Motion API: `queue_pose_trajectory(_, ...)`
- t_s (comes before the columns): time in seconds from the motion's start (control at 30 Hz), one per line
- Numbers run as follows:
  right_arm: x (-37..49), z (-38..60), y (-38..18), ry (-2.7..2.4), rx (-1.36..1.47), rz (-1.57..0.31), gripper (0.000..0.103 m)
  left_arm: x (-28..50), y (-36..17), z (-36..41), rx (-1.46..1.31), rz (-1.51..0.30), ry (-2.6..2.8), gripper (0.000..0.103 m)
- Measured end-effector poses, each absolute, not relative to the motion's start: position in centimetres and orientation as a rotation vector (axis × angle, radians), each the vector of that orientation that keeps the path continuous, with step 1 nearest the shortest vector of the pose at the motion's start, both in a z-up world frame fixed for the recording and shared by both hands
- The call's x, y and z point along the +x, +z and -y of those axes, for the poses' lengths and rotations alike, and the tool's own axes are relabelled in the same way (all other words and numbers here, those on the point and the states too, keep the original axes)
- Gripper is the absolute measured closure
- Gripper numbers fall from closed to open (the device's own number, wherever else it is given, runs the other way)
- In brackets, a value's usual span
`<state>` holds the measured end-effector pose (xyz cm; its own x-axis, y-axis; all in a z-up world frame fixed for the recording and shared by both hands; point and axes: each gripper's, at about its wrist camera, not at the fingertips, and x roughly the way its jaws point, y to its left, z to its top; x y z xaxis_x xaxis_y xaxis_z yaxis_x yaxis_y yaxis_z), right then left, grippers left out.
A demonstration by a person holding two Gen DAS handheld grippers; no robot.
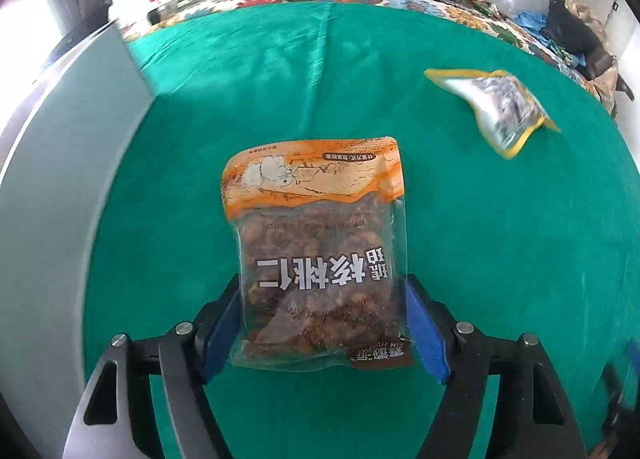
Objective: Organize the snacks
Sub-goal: 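Grasp the brown walnut packet with the left tool and lift it, then move the right tool toward the yellow-edged peanut packet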
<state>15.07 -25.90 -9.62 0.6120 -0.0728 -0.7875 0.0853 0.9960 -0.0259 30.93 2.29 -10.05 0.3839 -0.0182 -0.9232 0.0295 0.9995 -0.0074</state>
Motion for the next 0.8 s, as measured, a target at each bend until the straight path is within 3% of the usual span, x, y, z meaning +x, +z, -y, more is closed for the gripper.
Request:
queue_pose_trajectory(0.23,15.1,25.9,-9.6,-0.092,0.014,-0.908,0.013,25.7,-10.1,-7.3,-0.020,-1.099,-0.018,0.025)
queue_pose_trajectory(0.3,15.1,25.9,-9.6,-0.092,0.014,-0.908,0.013,25.5,-10.5,-7.7,-0.013,-1.058,-0.012,0.013)
queue_pose_trajectory(0.43,15.1,25.9,-9.6,-0.092,0.014,-0.908,0.013,25.2,-11.3,-7.9,-0.002,-0.965,-0.004,0.001)
queue_pose_trajectory(0.8,15.1,25.9,-9.6,-0.091,0.014,-0.908,0.013,24.5,-11.8,-7.8,-0.007,-0.951,-0.004,0.000)
